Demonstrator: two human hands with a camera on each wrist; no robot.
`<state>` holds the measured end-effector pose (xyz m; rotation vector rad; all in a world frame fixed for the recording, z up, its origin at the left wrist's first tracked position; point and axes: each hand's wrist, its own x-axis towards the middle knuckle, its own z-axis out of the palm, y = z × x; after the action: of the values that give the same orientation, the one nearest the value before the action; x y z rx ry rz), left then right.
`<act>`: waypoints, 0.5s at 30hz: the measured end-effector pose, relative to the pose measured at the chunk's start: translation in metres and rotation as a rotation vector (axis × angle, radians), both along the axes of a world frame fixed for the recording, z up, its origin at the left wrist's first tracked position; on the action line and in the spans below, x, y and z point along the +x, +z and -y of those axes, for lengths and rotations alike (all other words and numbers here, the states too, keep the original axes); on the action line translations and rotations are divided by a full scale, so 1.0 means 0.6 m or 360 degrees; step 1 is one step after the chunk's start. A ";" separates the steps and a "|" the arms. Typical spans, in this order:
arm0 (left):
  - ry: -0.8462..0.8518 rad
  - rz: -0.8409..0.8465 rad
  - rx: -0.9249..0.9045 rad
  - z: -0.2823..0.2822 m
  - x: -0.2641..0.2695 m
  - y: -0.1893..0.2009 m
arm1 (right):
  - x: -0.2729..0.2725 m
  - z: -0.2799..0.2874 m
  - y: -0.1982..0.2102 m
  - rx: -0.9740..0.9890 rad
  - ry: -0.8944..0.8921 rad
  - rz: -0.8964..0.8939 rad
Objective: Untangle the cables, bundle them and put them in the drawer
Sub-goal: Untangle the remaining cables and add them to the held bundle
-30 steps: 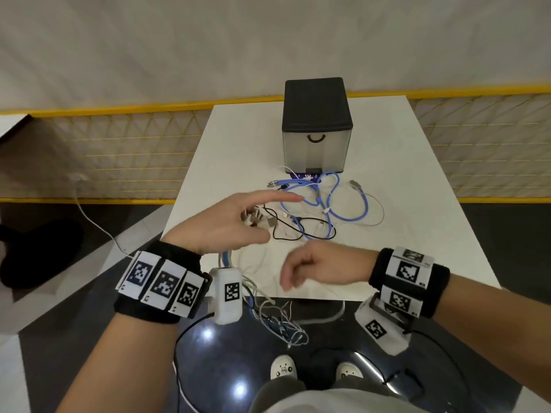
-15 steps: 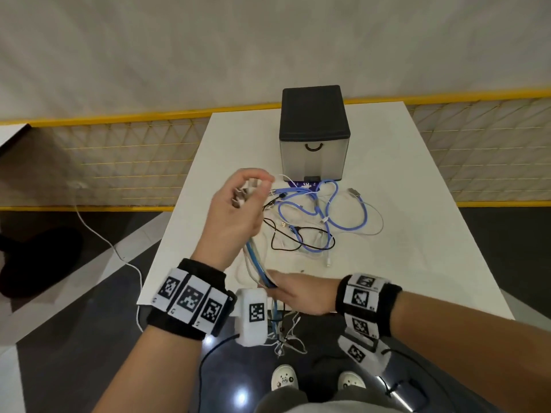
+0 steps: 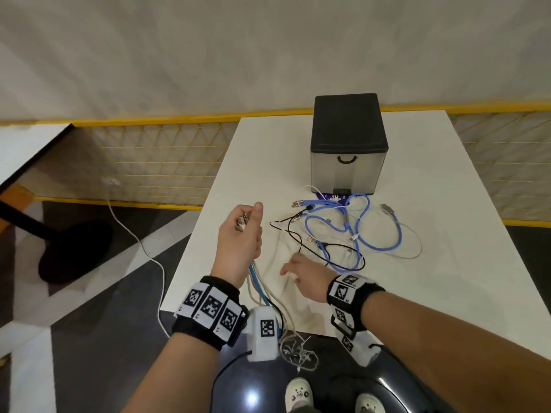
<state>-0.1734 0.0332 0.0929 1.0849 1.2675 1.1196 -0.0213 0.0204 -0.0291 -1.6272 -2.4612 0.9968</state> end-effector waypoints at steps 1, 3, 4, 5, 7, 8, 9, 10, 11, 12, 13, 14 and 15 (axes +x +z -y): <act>0.0000 -0.0005 -0.0015 -0.005 0.000 -0.003 | -0.013 -0.003 -0.009 0.0004 0.0112 0.0079; 0.0004 -0.0011 -0.0039 -0.013 -0.004 -0.010 | -0.030 -0.006 -0.032 0.0081 0.0207 0.0124; 0.0012 -0.0026 -0.0047 -0.018 -0.007 -0.014 | -0.033 -0.008 -0.037 0.0096 0.0189 0.0116; 0.0024 -0.0058 -0.0056 -0.022 -0.012 -0.018 | -0.034 -0.010 -0.039 0.0102 0.0171 0.0121; 0.0030 -0.0197 -0.0084 -0.028 -0.024 -0.033 | -0.029 -0.011 -0.025 0.0123 0.0179 0.0115; -0.0002 -0.0298 -0.0090 -0.030 -0.029 -0.043 | -0.026 -0.012 -0.005 0.0140 0.0172 0.0050; -0.0074 -0.0425 -0.0085 -0.030 -0.032 -0.055 | -0.022 -0.013 0.015 0.0182 0.0117 -0.0069; -0.0182 -0.0578 -0.0074 -0.030 -0.034 -0.065 | -0.018 -0.015 0.040 0.0220 -0.0003 -0.0229; -0.0303 -0.0728 -0.0069 -0.029 -0.032 -0.074 | -0.012 -0.020 0.062 0.0250 -0.0170 -0.0417; -0.0411 -0.0834 -0.0066 -0.028 -0.027 -0.080 | -0.005 -0.028 0.082 0.0297 -0.0312 -0.0587; -0.0482 -0.0871 -0.0058 -0.026 -0.021 -0.081 | 0.005 -0.035 0.102 0.0366 -0.0366 -0.0701; -0.0519 -0.0850 -0.0033 -0.024 -0.014 -0.079 | 0.017 -0.042 0.117 0.0428 -0.0364 -0.0755; -0.0525 -0.0810 0.0021 -0.022 -0.010 -0.076 | 0.030 -0.050 0.126 0.0448 -0.0364 -0.0794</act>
<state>-0.1793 0.0462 0.0473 1.5876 1.3969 0.6197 -0.0035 0.0506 0.0466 -1.3334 -1.9364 0.8489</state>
